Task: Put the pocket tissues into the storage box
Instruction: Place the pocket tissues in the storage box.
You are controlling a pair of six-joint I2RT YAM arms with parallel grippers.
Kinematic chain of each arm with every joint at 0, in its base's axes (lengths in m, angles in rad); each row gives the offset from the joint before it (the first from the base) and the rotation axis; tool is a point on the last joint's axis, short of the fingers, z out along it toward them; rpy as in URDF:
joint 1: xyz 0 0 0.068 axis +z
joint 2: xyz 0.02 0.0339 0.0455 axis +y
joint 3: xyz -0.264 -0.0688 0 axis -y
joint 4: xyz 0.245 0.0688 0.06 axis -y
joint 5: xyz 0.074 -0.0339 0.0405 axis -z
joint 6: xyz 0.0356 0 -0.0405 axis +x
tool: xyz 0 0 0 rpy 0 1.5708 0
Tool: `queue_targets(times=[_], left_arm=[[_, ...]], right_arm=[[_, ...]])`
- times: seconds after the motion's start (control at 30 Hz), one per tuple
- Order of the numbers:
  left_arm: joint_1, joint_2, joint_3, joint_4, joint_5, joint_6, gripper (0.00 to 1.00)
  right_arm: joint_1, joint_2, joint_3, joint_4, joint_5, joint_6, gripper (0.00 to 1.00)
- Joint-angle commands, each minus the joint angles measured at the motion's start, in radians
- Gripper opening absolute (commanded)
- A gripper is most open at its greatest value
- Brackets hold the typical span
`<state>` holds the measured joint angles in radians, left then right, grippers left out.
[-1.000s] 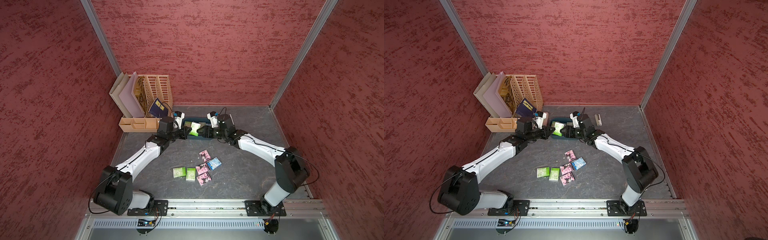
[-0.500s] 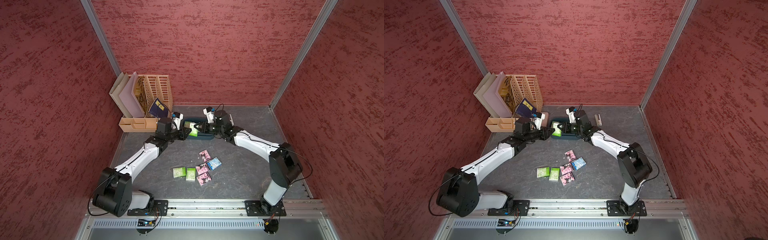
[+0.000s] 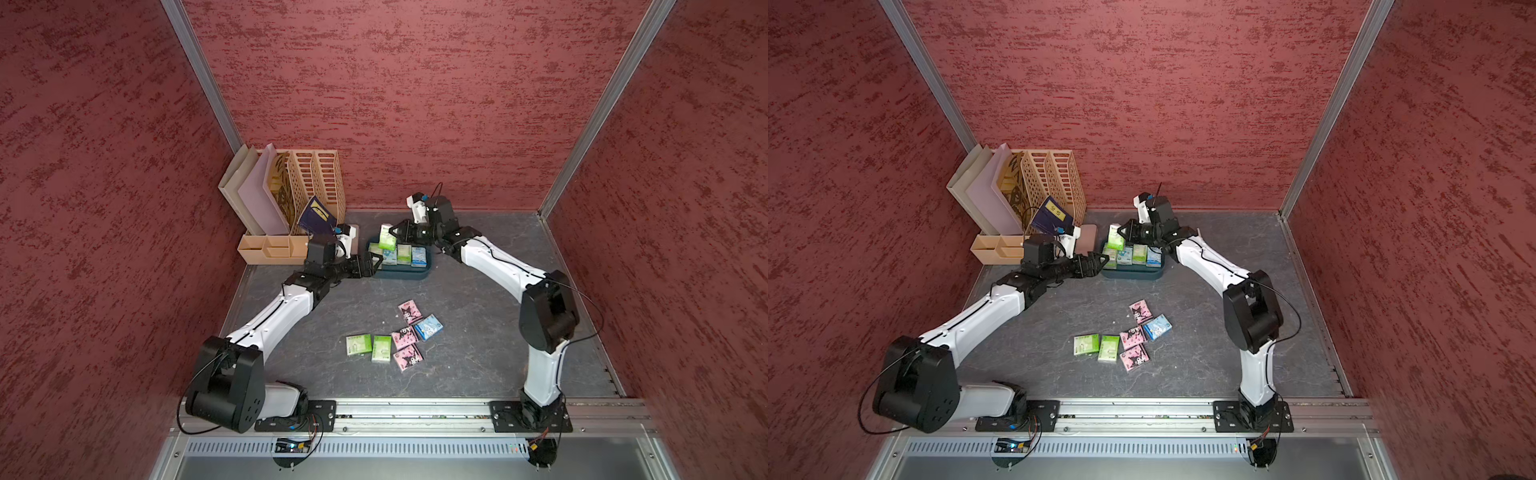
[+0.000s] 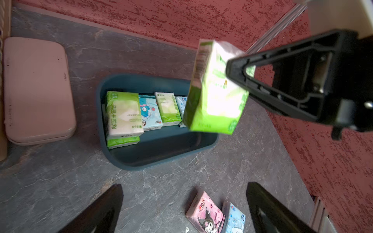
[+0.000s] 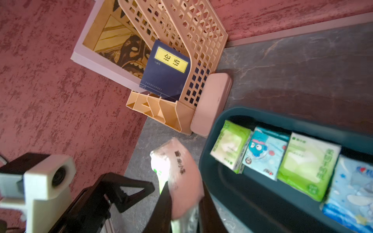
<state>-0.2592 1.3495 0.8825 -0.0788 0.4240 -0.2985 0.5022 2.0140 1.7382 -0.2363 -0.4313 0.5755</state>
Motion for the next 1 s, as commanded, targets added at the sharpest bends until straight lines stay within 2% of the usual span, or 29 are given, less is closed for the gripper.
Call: queue_targets(times=[0.0, 0.2, 0.53, 0.97], left_arm=[[0.014, -0.033, 0.034, -0.037, 0.001, 0.048, 1.00], [0.025, -0.039, 0.017, -0.058, 0.004, 0.072, 1.00], [0.030, -0.028, -0.007, -0.050, 0.030, 0.088, 1.00], [0.035, -0.018, -0.010, -0.054, 0.025, 0.093, 1.00]], right_arm=[[-0.034, 0.111, 0.124, -0.165, -0.057, -0.003, 0.03], [-0.045, 0.261, 0.289, -0.288, -0.066, -0.026, 0.02], [-0.044, 0.325, 0.276, -0.208, -0.006, -0.009, 0.03], [-0.036, 0.425, 0.386, -0.228, -0.008, 0.001, 0.06]])
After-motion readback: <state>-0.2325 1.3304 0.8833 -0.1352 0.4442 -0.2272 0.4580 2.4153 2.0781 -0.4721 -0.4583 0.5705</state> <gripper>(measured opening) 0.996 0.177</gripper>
